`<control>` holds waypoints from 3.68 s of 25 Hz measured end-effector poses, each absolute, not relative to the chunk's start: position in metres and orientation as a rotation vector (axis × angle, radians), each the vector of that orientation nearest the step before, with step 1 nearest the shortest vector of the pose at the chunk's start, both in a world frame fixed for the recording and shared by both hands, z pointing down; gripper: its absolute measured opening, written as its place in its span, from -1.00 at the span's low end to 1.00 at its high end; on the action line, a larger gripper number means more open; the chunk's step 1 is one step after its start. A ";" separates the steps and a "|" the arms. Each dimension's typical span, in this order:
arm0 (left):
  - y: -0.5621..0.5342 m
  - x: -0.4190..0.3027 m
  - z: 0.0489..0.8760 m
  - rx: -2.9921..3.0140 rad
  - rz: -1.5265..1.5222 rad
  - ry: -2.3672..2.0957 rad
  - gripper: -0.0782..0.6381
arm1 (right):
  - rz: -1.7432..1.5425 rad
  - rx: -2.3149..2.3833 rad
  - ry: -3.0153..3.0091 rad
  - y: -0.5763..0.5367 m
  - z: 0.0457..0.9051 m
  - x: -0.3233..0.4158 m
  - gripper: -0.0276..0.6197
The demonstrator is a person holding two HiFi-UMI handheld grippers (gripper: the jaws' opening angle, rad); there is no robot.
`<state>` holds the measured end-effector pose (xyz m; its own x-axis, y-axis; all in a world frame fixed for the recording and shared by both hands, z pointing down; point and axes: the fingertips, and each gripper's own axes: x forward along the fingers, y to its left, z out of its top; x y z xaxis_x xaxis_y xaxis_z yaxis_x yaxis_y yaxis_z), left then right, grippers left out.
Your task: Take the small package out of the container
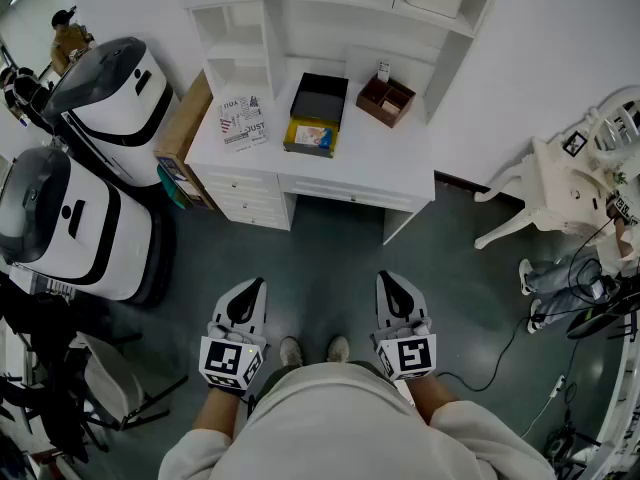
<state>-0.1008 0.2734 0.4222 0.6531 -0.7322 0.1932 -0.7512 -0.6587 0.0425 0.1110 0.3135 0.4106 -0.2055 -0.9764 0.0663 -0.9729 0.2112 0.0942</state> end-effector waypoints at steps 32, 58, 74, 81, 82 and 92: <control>0.286 -0.058 0.434 2.704 0.307 -1.307 -0.76 | -0.038 1.757 -2.530 0.324 0.419 0.155 0.37; 0.009 -0.066 0.462 2.658 0.279 -1.225 -0.76 | -0.038 1.776 -2.417 0.043 0.422 0.165 0.36; -0.122 -0.110 0.473 2.630 0.296 -1.201 -0.76 | -0.016 1.770 -2.374 -0.107 0.430 0.126 0.36; -0.128 -0.125 0.479 2.533 0.281 -1.320 -0.76 | -0.016 1.502 -2.384 -0.152 0.469 0.117 0.36; -0.128 -0.128 0.480 2.512 0.279 -1.342 -0.76 | -0.022 1.452 -2.382 -0.160 0.476 0.116 0.36; -0.125 -0.138 0.494 2.343 0.288 -1.512 -0.76 | -0.042 1.051 -2.326 -0.228 0.556 0.111 0.36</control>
